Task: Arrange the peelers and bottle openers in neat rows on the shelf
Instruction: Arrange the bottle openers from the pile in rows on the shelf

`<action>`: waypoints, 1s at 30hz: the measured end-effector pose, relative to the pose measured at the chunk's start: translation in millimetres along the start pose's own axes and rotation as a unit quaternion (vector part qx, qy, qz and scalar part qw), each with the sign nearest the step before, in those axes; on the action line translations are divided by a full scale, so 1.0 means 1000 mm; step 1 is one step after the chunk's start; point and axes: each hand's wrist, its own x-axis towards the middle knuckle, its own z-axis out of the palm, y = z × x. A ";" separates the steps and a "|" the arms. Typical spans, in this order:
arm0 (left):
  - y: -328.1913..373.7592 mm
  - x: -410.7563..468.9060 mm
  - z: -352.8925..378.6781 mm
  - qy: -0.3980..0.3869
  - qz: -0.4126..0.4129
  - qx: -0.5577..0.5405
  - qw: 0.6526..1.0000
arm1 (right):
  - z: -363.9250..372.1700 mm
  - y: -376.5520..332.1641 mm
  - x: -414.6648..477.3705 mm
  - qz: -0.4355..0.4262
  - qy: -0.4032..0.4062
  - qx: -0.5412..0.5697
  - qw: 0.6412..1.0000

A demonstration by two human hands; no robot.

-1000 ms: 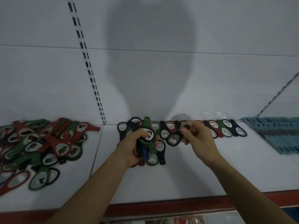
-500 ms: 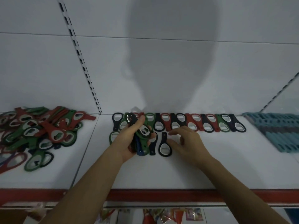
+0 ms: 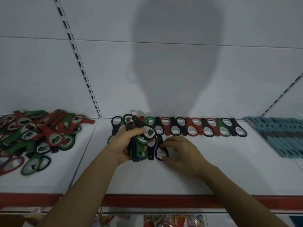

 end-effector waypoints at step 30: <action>0.005 0.008 0.021 -0.079 0.283 0.763 0.575 | -0.010 0.020 -0.015 0.054 0.107 0.022 0.993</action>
